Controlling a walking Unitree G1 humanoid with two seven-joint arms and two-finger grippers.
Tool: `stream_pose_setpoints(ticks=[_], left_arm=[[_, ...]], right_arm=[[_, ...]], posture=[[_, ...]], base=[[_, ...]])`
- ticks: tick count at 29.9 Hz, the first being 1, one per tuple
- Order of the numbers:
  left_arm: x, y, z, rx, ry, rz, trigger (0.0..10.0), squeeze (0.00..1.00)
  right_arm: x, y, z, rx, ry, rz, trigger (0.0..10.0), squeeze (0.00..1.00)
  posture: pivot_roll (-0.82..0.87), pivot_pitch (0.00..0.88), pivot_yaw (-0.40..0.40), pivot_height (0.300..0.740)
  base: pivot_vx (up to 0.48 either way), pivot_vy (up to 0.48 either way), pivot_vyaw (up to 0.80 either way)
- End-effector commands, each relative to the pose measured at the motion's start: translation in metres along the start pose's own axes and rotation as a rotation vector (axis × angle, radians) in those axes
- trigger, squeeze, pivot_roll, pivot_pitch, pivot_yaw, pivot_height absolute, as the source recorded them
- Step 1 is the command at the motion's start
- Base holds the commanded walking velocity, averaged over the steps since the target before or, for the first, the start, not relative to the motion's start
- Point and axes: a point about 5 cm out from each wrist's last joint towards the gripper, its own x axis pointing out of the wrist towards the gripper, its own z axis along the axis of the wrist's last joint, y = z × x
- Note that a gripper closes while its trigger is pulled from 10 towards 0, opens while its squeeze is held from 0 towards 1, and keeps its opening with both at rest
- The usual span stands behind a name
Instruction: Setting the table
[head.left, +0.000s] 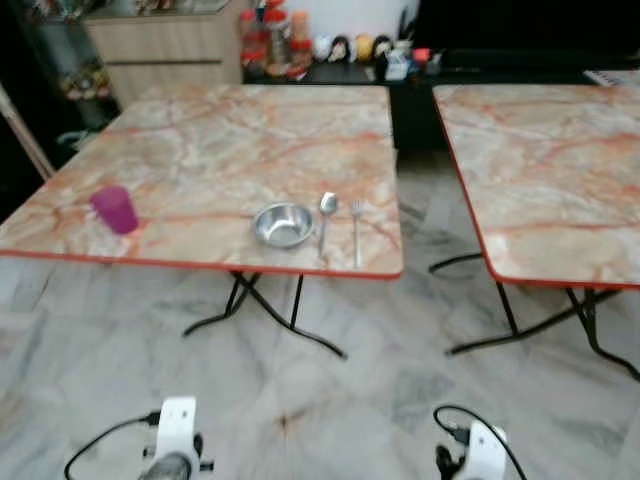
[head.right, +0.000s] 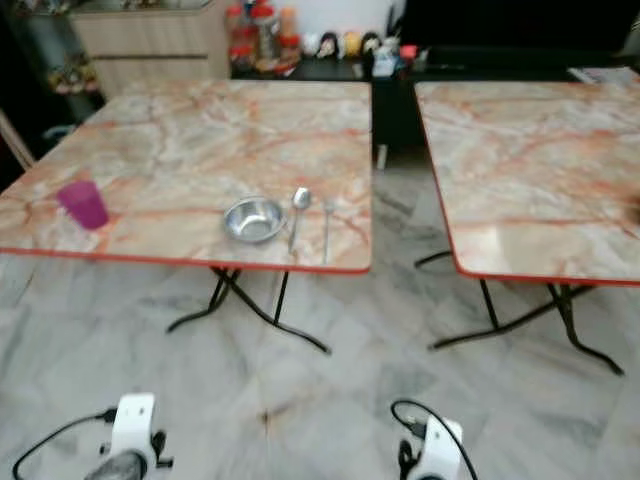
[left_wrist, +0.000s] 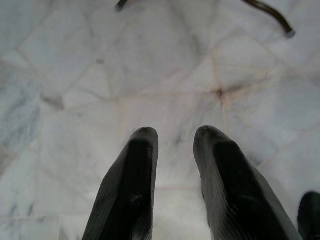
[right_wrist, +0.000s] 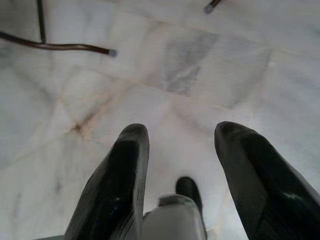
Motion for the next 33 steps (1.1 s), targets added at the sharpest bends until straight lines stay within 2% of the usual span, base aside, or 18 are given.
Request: stream_pose_setpoints(ticks=[1,33], left_arm=[[-0.0002,-0.0040,-0.0029,-0.002,0.021,-0.008,10.0,0.00],[-0.0008,-0.0025,-0.0053,-0.013,0.028,-0.001,10.0,0.00]], right_arm=[[-0.0008,-0.0062,-0.0003,0.005,0.001,-0.018,10.0,0.00],[-0.0002,-0.0062,0.0018,0.011,-0.005,-0.021,10.0,0.00]], posture=[[-0.04,0.000,0.017,0.728],[-0.03,0.000,0.011,0.728]], base=[[0.259,0.000,0.00],[0.265,0.000,0.00]])
